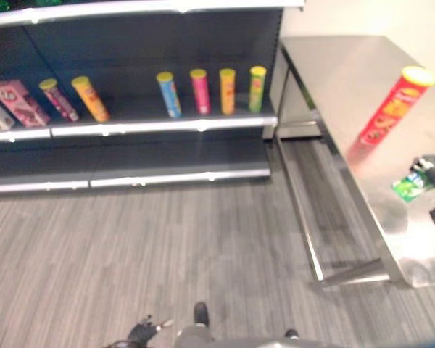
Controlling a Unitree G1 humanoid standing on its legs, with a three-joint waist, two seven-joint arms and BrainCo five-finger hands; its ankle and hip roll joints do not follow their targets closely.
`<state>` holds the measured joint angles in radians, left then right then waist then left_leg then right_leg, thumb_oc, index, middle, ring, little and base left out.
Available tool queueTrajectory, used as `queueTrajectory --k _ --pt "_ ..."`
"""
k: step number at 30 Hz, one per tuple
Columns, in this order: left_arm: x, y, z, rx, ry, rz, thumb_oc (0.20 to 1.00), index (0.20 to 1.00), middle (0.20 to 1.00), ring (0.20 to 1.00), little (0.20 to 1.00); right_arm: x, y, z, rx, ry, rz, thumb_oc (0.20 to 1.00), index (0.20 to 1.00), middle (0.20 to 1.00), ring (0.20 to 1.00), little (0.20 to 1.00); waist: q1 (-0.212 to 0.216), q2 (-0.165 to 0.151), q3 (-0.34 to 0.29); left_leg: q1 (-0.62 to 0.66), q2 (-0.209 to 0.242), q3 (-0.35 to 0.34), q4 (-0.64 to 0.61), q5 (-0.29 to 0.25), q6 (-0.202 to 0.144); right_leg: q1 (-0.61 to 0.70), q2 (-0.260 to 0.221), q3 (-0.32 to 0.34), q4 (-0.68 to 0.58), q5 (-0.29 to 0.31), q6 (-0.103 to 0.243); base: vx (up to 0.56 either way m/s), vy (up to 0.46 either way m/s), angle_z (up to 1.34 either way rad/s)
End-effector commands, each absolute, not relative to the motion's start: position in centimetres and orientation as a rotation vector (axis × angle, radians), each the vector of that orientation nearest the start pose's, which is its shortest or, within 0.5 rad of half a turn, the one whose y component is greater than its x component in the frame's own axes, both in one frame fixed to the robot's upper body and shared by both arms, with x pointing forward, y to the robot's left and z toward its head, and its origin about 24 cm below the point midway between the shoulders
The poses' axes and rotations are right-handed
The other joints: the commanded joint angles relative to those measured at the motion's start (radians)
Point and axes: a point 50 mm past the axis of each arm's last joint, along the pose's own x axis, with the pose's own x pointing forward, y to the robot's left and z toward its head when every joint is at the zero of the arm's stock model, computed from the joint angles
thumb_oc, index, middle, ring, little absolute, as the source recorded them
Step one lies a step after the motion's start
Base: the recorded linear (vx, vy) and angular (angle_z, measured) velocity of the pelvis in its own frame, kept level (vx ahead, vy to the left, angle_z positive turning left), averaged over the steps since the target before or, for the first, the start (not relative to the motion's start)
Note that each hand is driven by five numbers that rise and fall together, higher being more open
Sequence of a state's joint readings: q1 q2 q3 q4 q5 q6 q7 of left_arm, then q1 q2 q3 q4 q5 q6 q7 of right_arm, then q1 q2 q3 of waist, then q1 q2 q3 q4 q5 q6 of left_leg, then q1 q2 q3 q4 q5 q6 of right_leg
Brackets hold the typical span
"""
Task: Put the goods on the table back onto the shelves and tidy them up.
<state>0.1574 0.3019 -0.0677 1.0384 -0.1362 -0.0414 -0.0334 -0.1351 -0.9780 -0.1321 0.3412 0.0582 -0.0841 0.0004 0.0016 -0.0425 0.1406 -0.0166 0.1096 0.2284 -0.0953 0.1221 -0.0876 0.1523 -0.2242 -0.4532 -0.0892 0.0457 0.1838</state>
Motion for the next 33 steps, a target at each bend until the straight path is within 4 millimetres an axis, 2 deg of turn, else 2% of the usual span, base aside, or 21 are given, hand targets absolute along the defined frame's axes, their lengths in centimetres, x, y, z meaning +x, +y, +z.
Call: queueTrajectory --k 1,4,7,8,9,11,12,13,16,19,21,23,24,25,26,27,28,29,30,32,33 --pt "8.6 26.5 -14.5 0.210 1.090 0.153 1.000 1.000 1.000 1.000 1.000 25.9 -36.6 22.5 -1.011 -0.243 -0.325 0.200 0.200 0.200 0.200 0.200 0.025 0.027 -0.029 0.084 0.114 0.069 0.008 -0.045 -0.108 0.005 0.057 -0.014 0.009 -0.060 -0.011 0.01 -0.086 -0.02" --pt "8.8 26.6 -14.4 0.197 1.073 0.165 1.000 1.000 1.000 1.000 1.000 25.5 -35.3 24.8 -1.014 -0.374 -0.317 0.200 0.200 0.200 0.200 0.200 0.025 0.028 -0.025 0.085 0.128 0.073 0.009 -0.034 -0.116 0.003 0.074 -0.012 0.004 -0.074 -0.019 0.00 -0.077 -0.02" --pt "10.2 26.5 -13.8 0.184 1.009 0.163 1.000 1.000 1.000 1.000 1.000 25.3 -33.7 27.6 -0.999 -0.530 -0.312 0.200 0.200 0.200 0.200 0.200 0.038 0.010 0.025 -0.025 0.150 0.041 0.206 -0.032 -0.131 0.009 0.080 -0.013 0.002 -0.094 -0.042 -0.10 -0.094 0.00" --pt "10.3 26.5 -13.8 0.184 1.009 0.163 1.000 1.000 1.000 1.000 1.000 25.3 -33.7 27.6 -0.999 -0.531 -0.313 0.200 0.200 0.200 0.200 0.200 0.035 0.011 0.024 -0.032 0.152 0.036 0.214 -0.036 -0.132 0.008 0.081 -0.015 0.002 -0.095 -0.043 -0.10 -0.059 0.16" --pt "10.9 26.4 -13.6 0.179 0.993 0.161 1.000 1.000 1.000 1.000 1.000 24.9 -32.9 29.2 -0.979 -0.622 -0.327 0.200 0.200 0.200 0.200 0.200 0.039 0.001 0.041 -0.100 0.184 0.057 0.285 0.009 -0.149 0.015 0.087 -0.040 0.002 -0.108 -0.047 0.00 0.020 0.31" --pt "10.4 26.2 -13.9 0.175 1.015 0.156 1.000 1.000 1.000 1.000 1.000 24.8 -32.4 29.7 -0.966 -0.656 -0.318 0.200 0.200 0.200 0.200 0.200 0.040 0.002 0.024 -0.081 0.200 0.118 0.197 0.009 -0.136 0.019 0.086 -0.051 0.002 -0.112 -0.035 0.14 0.113 0.49" --pt "10.1 26.2 -14.0 0.181 1.025 0.150 1.000 1.000 1.000 1.000 1.000 24.7 -31.9 30.0 -0.962 -0.679 -0.300 0.200 0.200 0.200 0.200 0.200 0.044 -0.002 0.016 -0.084 0.207 0.114 0.159 0.010 -0.144 0.028 0.085 -0.039 0.002 -0.124 -0.025 0.25 0.236 0.46" --pt "9.9 26.5 -14.0 0.199 1.037 0.148 1.000 1.000 1.000 1.000 1.000 24.7 -31.0 30.6 -0.963 -0.725 -0.277 0.200 0.200 0.200 0.200 0.200 0.055 -0.007 0.007 -0.098 0.222 0.130 0.085 0.055 -0.146 0.032 0.078 -0.045 0.002 -0.123 -0.016 0.21 0.169 0.30" --pt "9.6 26.6 -14.1 0.199 1.051 0.152 1.000 1.000 1.000 1.000 1.000 24.8 -30.6 30.7 -0.964 -0.737 -0.261 0.200 0.200 0.200 0.200 0.200 0.054 -0.008 -0.005 -0.073 0.215 0.147 0.038 0.052 -0.138 0.037 0.078 -0.045 0.002 -0.126 -0.008 0.14 0.182 0.12" --pt "9.4 27.1 -14.0 0.196 1.052 0.182 1.000 1.000 1.000 1.000 1.000 25.3 -29.5 30.5 -1.009 -0.734 -0.218 0.200 0.200 0.200 0.200 0.200 0.070 -0.029 -0.028 -0.031 0.159 0.168 0.032 0.008 -0.094 0.039 0.012 -0.044 0.107 -0.119 0.020 0.18 0.339 -0.02" --pt "9.8 27.7 -13.6 0.204 1.034 0.195 1.000 1.000 1.000 1.000 1.000 25.9 -29.0 30.2 -1.028 -0.716 -0.198 0.200 0.200 0.200 0.200 0.200 0.077 -0.048 -0.015 -0.017 0.124 0.176 0.047 -0.030 -0.060 -0.021 -0.056 -0.023 0.263 -0.095 0.040 0.08 0.292 0.09" --pt "10.5 28.4 -13.1 0.224 1.013 0.202 1.000 1.000 1.000 1.000 1.000 26.2 -28.5 30.5 -1.057 -0.710 -0.177 0.200 0.200 0.200 0.200 0.200 0.075 -0.066 0.002 -0.011 0.089 0.163 0.057 -0.058 -0.026 -0.081 -0.109 0.016 0.420 -0.044 0.057 0.10 0.298 0.14" --pt "10.6 28.6 -13.0 0.234 1.012 0.205 1.000 1.000 1.000 1.000 1.000 26.2 -28.4 30.6 -1.061 -0.712 -0.173 0.200 0.200 0.200 0.200 0.200 0.070 -0.066 0.012 -0.005 0.076 0.152 0.056 -0.066 -0.014 -0.108 -0.113 0.039 0.487 -0.025 0.056 0.08 0.201 0.23" --pt "10.6 28.6 -13.0 0.234 1.012 0.206 1.000 1.000 1.000 1.000 1.000 26.2 -28.4 30.6 -1.061 -0.713 -0.173 0.200 0.200 0.200 0.200 0.200 0.070 -0.069 0.011 -0.006 0.072 0.154 0.056 -0.067 -0.012 -0.115 -0.119 0.043 0.496 -0.028 0.058 0.06 0.232 0.40" --pt "11.1 29.2 -12.7 0.255 1.006 0.211 1.000 1.000 1.000 1.000 1.000 26.3 -28.3 30.7 -1.068 -0.716 -0.173 0.200 0.200 0.200 0.200 0.200 0.063 -0.064 0.024 0.000 0.058 0.146 0.040 -0.060 0.016 -0.181 -0.119 0.081 0.602 0.016 0.049 0.07 0.206 0.41" --pt "11.3 29.4 -12.5 0.259 0.998 0.215 1.000 1.000 1.000 1.000 1.000 26.2 -28.3 30.7 -1.075 -0.713 -0.171 0.200 0.200 0.200 0.200 0.200 0.058 -0.063 0.026 0.014 0.048 0.134 0.024 -0.065 0.020 -0.205 -0.121 0.098 0.623 0.019 0.049 0.13 0.229 0.51" --pt "11.5 29.4 -12.4 0.260 0.992 0.217 1.000 1.000 1.000 1.000 1.000 26.1 -28.4 30.7 -1.092 -0.706 -0.174 0.200 0.200 0.200 0.200 0.200 0.054 -0.065 0.026 0.022 0.037 0.118 0.014 -0.073 0.020 -0.210 -0.124 0.104 0.602 0.017 0.046 0.22 0.094 0.41" --pt "12.1 29.4 -12.2 0.266 0.974 0.207 1.000 1.000 1.000 1.000 1.000 25.9 -28.6 31.2 -1.111 -0.707 -0.185 0.200 0.200 0.200 0.200 0.200 0.048 -0.063 0.027 0.024 0.020 0.092 0.008 -0.091 0.014 -0.214 -0.128 0.106 0.488 -0.003 0.039 0.17 0.049 0.38" --pt "12.1 29.4 -12.2 0.266 0.974 0.206 1.000 1.000 1.000 1.000 1.000 25.8 -28.6 31.2 -1.112 -0.706 -0.185 0.200 0.200 0.200 0.200 0.200 0.047 -0.061 0.027 0.025 0.021 0.089 0.008 -0.091 0.013 -0.210 -0.127 0.103 0.485 -0.002 0.038 0.19 0.017 0.33" --pt "12.0 29.3 -12.3 0.269 0.980 0.195 1.000 1.000 1.000 1.000 1.000 25.7 -28.9 31.7 -1.124 -0.705 -0.202 0.200 0.200 0.200 0.200 0.200 0.039 -0.061 0.021 0.037 0.007 0.070 0.008 -0.112 0.005 -0.204 -0.132 0.112 0.322 0.001 0.039 0.13 -0.025 0.42" --pt "12.0 29.3 -12.4 0.269 0.980 0.195 1.000 1.000 1.000 1.000 1.000 25.7 -28.9 31.7 -1.124 -0.705 -0.202 0.200 0.200 0.200 0.200 0.200 0.038 -0.060 0.021 0.038 0.009 0.069 0.008 -0.113 0.004 -0.199 -0.130 0.109 0.316 0.004 0.039 0.16 -0.045 0.44"
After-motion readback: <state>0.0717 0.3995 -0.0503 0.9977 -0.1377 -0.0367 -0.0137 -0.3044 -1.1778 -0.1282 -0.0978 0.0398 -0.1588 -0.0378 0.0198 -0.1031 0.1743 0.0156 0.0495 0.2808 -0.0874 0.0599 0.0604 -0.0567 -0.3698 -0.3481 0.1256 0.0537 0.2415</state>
